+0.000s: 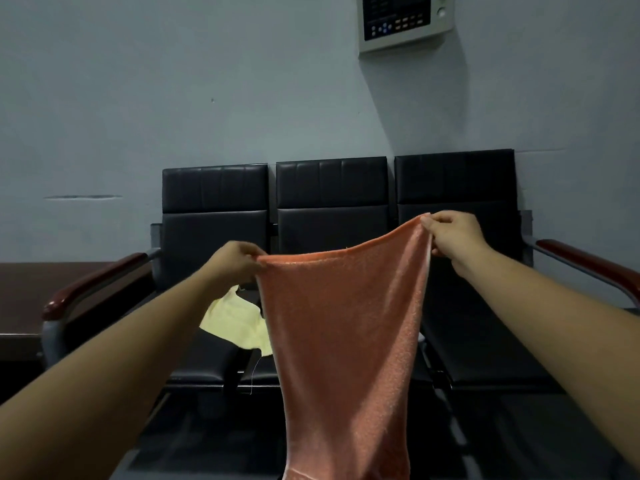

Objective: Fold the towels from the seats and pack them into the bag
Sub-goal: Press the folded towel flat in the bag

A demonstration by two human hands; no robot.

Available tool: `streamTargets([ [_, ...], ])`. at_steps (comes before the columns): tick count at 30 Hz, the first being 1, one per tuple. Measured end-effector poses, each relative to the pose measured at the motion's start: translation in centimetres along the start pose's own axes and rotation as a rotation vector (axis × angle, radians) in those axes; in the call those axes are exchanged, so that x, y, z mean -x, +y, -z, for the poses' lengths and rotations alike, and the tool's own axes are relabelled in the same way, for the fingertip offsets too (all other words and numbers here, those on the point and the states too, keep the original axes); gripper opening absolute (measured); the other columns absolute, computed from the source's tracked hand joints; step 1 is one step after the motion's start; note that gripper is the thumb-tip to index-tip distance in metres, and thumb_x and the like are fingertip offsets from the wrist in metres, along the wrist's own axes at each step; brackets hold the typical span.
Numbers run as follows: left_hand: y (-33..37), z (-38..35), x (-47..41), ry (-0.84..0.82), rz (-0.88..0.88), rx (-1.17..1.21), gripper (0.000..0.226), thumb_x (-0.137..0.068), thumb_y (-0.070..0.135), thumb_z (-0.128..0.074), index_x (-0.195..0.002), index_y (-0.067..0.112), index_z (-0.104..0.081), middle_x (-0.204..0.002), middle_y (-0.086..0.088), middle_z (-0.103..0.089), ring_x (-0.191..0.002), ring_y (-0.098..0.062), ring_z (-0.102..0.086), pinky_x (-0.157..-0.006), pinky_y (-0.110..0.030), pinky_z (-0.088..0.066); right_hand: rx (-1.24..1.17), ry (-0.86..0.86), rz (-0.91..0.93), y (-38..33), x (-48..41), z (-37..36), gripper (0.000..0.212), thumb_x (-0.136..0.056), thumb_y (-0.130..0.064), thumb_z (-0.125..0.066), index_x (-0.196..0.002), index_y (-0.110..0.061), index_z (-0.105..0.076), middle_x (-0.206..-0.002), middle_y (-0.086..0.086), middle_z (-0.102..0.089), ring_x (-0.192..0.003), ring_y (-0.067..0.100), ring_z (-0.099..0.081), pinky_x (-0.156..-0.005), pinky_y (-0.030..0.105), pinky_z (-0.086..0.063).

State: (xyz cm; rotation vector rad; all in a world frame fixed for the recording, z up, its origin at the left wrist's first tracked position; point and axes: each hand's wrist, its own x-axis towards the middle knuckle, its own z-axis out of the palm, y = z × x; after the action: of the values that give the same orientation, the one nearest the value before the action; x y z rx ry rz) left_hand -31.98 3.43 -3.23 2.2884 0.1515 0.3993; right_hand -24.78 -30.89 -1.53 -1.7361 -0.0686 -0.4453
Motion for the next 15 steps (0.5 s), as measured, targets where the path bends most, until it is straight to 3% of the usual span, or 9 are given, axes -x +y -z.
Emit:
streamTargets([
  [3, 2.3, 2.0, 0.3, 0.046, -0.130, 0.626, 0.008, -0.094, 0.002, -0.062, -0.097, 0.008, -0.067, -0.087, -0.006, -0.069, -0.082, -0.017, -0.066, -0.076, -0.026, -0.058, -0.414, 0.064, -0.087, -1.8, -1.1, 1.1, 0.014, -0.100, -0.023, -0.063, -0.088, -0.018, -0.067, -0.074, 0.001, -0.062, -0.057, 0.010, -0.055, -0.047, 0.022, -0.044],
  [5, 3.0, 2.9, 0.2, 0.022, -0.140, 0.849, 0.008, -0.096, 0.003, -0.059, -0.097, 0.009, -0.065, -0.083, -0.003, -0.068, -0.077, -0.013, -0.067, -0.074, -0.025, -0.059, -0.636, -0.012, -0.134, -1.9, -1.4, 1.6, 0.011, -0.100, -0.022, -0.062, -0.092, -0.017, -0.066, -0.067, -0.001, -0.059, -0.049, 0.007, -0.048, -0.044, 0.019, -0.041],
  [9, 1.7, 2.4, 0.2, -0.013, -0.001, 0.412, 0.006, -0.094, 0.007, -0.065, -0.098, 0.004, -0.068, -0.084, -0.009, -0.062, -0.078, -0.019, -0.056, -0.071, -0.029, -0.049, -0.122, -0.045, -0.136, 0.7, -0.8, 0.8, 0.013, -0.099, -0.021, -0.065, -0.093, -0.010, -0.070, -0.067, 0.006, -0.055, -0.045, 0.011, -0.042, -0.042, 0.021, -0.034],
  [12, 0.6, 1.6, 0.3, 0.106, 0.024, 0.332, 0.005, -0.092, 0.008, -0.067, -0.095, 0.005, -0.070, -0.084, -0.010, -0.064, -0.079, -0.022, -0.057, -0.074, -0.032, -0.051, -0.085, 0.000, -0.081, 1.1, -0.4, 0.7, 0.018, -0.099, -0.022, -0.065, -0.087, -0.011, -0.071, -0.067, 0.006, -0.058, -0.050, 0.012, -0.049, -0.048, 0.026, -0.046],
  [15, 0.9, 0.8, 0.7, 0.113, 0.008, 0.365, 0.014, -0.095, 0.011, -0.062, -0.109, 0.010, -0.064, -0.090, -0.012, -0.064, -0.077, -0.022, -0.058, -0.071, -0.032, -0.052, -0.130, 0.037, -0.044, 0.6, -0.2, 0.4, 0.019, -0.099, -0.019, -0.064, -0.084, -0.010, -0.071, -0.070, 0.006, -0.063, -0.055, 0.013, -0.058, -0.058, 0.028, -0.055],
])
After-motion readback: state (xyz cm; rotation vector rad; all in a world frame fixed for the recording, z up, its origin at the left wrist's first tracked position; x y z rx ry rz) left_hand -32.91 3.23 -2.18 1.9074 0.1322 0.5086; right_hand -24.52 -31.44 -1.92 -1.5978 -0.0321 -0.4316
